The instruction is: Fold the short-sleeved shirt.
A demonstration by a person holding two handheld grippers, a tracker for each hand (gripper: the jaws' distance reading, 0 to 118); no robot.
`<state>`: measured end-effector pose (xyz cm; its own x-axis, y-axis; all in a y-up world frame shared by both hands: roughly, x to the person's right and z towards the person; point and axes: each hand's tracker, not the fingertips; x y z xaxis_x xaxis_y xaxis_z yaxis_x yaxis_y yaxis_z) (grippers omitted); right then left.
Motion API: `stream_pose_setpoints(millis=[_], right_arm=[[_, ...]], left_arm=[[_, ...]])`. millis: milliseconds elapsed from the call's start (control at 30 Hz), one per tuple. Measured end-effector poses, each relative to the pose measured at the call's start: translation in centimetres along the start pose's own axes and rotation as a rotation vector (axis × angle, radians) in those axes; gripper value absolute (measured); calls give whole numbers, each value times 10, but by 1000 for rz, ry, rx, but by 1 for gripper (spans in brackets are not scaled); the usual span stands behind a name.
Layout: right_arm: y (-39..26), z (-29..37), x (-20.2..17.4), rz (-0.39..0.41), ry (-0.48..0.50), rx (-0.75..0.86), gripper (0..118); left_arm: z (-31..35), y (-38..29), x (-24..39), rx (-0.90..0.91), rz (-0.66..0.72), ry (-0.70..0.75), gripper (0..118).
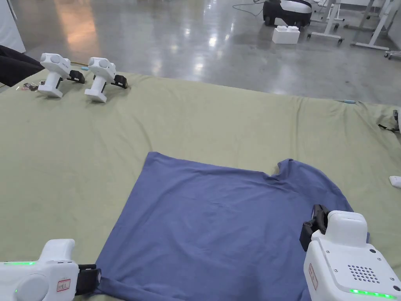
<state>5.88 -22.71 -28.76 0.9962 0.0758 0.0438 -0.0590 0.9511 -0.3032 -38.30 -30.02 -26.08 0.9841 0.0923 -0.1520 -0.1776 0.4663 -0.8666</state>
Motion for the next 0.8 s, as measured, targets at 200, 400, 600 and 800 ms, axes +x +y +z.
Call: stream_pose_setpoints(millis=[200,400,600,800], right_arm=[[-9,-2,8,3,-8,-38,5],[-17,-3,18,-1,-21,-80,5],[-25,8,43,-1,-46,-169,5],[-44,24,104,-26,-86,-426,60]], left_arm=[[-23,2,9,-83,-2,39,70],[-25,-3,20,-55,-132,6,12],[-36,-4,12,-69,-176,43,9],[-2,-2,23,-45,-139,14,9]])
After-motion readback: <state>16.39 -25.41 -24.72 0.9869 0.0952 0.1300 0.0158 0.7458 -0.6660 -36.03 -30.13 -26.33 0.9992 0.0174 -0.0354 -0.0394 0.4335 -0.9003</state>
